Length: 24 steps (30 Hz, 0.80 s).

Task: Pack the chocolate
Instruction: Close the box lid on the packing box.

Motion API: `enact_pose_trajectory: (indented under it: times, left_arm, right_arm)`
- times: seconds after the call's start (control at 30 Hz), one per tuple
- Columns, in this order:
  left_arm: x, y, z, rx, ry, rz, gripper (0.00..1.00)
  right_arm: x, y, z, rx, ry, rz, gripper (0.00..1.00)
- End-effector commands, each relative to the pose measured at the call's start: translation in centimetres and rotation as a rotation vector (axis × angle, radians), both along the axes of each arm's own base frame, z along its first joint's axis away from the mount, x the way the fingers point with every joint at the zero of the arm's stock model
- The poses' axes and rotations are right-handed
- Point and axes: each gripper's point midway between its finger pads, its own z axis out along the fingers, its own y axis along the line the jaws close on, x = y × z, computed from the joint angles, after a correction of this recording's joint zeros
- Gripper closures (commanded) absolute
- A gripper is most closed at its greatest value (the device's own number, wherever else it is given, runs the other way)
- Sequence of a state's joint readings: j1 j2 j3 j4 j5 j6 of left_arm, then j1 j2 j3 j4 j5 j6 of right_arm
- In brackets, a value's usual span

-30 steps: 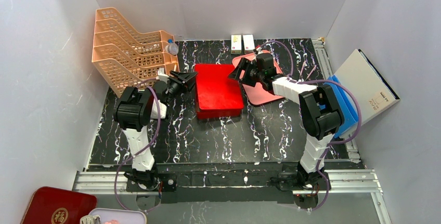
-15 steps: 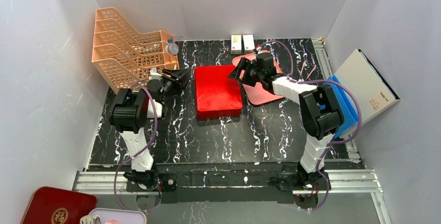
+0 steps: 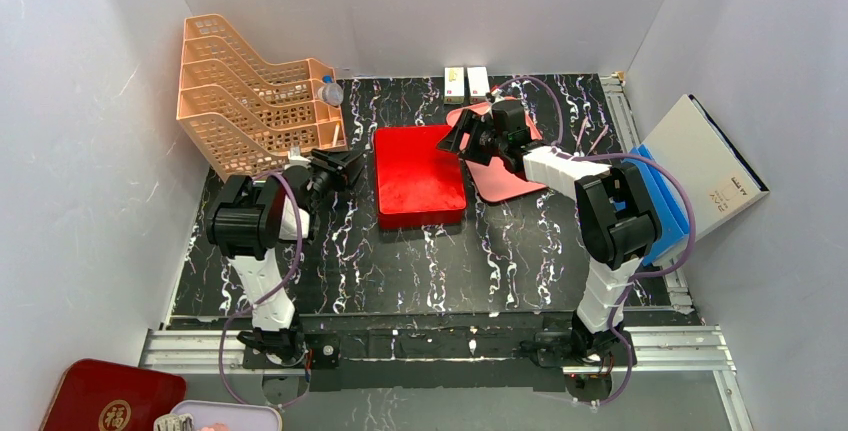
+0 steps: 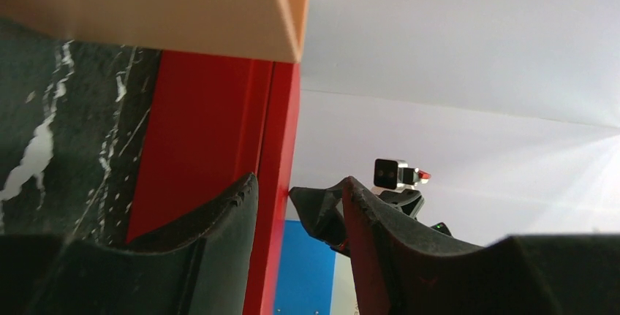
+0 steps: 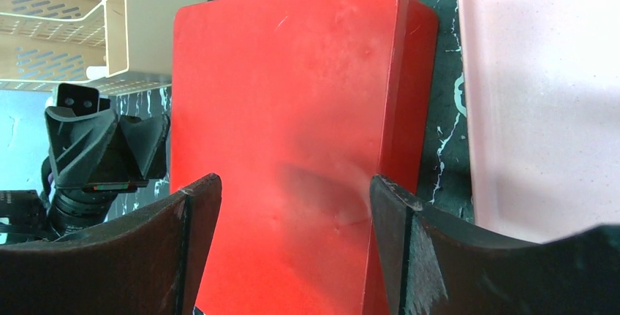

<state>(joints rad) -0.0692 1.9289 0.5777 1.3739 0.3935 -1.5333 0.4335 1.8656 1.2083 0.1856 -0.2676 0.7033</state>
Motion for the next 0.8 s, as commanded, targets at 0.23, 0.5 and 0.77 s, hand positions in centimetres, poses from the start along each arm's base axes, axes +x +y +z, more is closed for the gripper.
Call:
enact_pose_trajectory:
  times: [0.23, 0.5, 0.77]
  left_arm:
    - [-0.8, -2.1, 1.1, 0.013, -0.036, -0.063, 0.56]
    - [-1.0, -3.3, 0.3, 0.011, -0.018, -0.089, 0.56]
    - [-1.1, -3.3, 0.1, 0.019, -0.017, -0.086, 0.56]
  right_arm:
    - [0.8, 1.6, 3.1, 0.050, -0.072, 0.041, 0.18]
    - [0.5, 1.9, 4.2, 0.068, -0.083, 0.054, 0.18]
    - [0.8, 1.0, 4.9, 0.016, -0.125, 0.032, 0.17]
